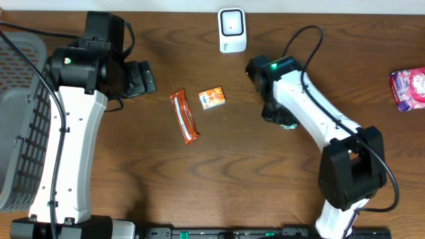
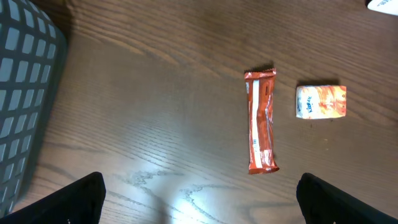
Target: Scan the item barcode
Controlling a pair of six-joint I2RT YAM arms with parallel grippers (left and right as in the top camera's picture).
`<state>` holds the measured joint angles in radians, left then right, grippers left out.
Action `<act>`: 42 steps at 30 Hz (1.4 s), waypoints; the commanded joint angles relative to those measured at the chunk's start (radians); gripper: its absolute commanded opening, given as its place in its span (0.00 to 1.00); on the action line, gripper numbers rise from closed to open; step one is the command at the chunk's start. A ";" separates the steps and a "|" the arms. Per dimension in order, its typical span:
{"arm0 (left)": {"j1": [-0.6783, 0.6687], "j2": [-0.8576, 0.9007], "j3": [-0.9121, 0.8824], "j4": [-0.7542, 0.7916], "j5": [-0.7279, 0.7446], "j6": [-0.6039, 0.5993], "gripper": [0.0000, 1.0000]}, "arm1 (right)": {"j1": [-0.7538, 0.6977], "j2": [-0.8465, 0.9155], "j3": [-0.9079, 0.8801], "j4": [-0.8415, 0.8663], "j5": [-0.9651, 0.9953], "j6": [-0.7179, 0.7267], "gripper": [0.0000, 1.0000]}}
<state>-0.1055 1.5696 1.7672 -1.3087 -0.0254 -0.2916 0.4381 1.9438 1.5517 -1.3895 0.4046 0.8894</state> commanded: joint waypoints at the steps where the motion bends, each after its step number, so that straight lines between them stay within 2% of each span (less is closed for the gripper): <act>1: 0.003 0.007 -0.002 -0.004 -0.001 -0.008 0.98 | 0.016 0.109 -0.043 -0.027 0.197 0.200 0.01; 9: 0.003 0.007 -0.002 -0.004 -0.001 -0.008 0.98 | 0.017 0.282 -0.043 -0.106 0.307 0.257 0.01; 16: 0.003 0.007 -0.002 -0.004 -0.001 -0.008 0.98 | 0.010 0.295 -0.034 -0.249 0.457 0.463 0.01; 23: 0.003 0.007 -0.002 -0.004 -0.001 -0.008 0.98 | -0.033 0.294 -0.018 -0.283 0.554 0.475 0.01; 37: 0.003 0.007 -0.002 -0.004 -0.001 -0.008 0.98 | -0.102 0.294 -0.017 -0.280 0.531 0.502 0.01; 40: 0.003 0.007 -0.002 -0.004 -0.001 -0.008 0.98 | -0.105 0.294 0.008 -0.219 0.407 0.494 0.01; 42: 0.003 0.007 -0.002 -0.004 -0.001 -0.008 0.98 | -0.111 0.294 0.037 -0.157 0.315 0.406 0.01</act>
<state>-0.1055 1.5696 1.7672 -1.3090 -0.0254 -0.2916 0.3367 2.2452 1.5314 -1.6035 0.8497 1.3540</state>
